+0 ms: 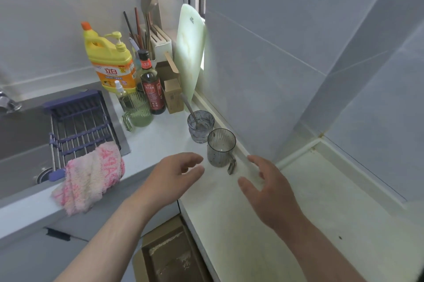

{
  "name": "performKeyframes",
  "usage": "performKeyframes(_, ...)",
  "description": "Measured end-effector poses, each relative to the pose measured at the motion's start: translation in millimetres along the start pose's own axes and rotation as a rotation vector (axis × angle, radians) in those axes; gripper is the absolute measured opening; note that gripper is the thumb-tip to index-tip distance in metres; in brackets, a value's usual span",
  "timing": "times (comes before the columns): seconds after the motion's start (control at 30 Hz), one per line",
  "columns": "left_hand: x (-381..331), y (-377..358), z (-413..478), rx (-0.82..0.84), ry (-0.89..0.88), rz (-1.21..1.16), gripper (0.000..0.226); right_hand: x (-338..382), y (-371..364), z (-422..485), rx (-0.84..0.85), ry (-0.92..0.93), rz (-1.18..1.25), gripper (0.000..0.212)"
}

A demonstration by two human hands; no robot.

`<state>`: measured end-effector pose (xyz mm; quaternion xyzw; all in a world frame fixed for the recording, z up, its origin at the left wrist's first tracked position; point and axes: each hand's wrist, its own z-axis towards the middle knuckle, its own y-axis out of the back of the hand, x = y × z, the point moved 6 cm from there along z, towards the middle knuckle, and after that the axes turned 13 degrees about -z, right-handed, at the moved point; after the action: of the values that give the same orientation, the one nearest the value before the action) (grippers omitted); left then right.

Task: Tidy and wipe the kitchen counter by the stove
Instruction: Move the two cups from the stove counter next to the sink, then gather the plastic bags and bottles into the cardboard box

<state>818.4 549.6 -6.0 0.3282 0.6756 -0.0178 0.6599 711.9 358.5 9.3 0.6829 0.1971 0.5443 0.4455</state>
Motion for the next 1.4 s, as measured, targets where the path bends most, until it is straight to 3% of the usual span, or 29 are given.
performKeyframes(0.27,-62.8,-23.6,-65.3,0.117,-0.161,0.237,0.034,-19.9,66.7,-91.5,-0.068,-0.089,-0.025,0.037)
performKeyframes(0.47,-100.4,-72.8,-118.9,0.281,-0.25,0.188,0.024,-52.3,112.9,-172.7,-0.106,-0.103,-0.132,0.024)
performKeyframes(1.0,-207.5,-244.7,-306.7,0.515,-0.65,0.541,0.04,-177.5,247.7,-485.2,-0.305,-0.466,-0.401,0.03)
performKeyframes(1.4,-273.6,-385.5,-480.3,0.702,-0.939,0.522,0.035,-232.1,304.6,-745.7,-0.386,-0.78,-0.466,0.039)
